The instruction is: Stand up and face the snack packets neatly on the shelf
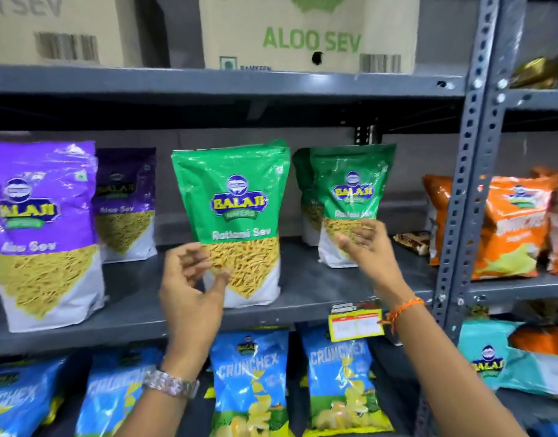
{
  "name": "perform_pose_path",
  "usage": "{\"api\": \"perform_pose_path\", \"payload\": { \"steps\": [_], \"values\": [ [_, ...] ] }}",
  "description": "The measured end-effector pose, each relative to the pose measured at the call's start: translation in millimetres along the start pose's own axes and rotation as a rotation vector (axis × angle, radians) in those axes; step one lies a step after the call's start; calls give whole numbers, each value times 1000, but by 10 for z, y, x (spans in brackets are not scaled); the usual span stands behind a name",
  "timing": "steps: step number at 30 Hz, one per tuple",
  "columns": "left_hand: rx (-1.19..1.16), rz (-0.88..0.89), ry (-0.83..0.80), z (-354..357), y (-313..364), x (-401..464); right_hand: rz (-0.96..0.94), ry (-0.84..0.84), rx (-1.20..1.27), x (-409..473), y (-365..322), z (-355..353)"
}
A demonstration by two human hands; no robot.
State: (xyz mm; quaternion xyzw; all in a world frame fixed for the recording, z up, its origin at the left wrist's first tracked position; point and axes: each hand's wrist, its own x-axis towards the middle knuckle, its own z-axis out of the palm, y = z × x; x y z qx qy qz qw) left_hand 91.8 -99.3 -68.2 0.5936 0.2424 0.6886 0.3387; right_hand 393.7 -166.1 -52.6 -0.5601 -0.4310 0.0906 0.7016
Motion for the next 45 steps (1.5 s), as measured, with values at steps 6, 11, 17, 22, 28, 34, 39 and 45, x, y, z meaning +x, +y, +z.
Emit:
{"api": "perform_pose_path", "payload": {
  "steps": [6,11,17,22,28,34,39,45],
  "values": [
    [179,-91,-563,1581,13,-177,256,-69,-200,499,228,-568],
    [573,-256,-799,2388,-312,335,196,-278,-137,703,356,-585],
    [633,-126,-738,2396,-384,204,120,-302,-156,508,322,-768],
    [621,-32,-711,2231,-157,-150,101,-314,-205,203,268,-1006],
    [666,-53,-726,2144,80,-320,89,-327,-215,-13,149,-1113],
    [672,-18,-680,2126,150,-371,118,-330,-198,-57,69,-1107],
    [675,-82,-686,2192,63,-390,143,-325,-187,-60,104,-1119],
    [525,-67,-605,1861,257,-365,136,-112,-148,-169,-169,-1093]
  ]
}}
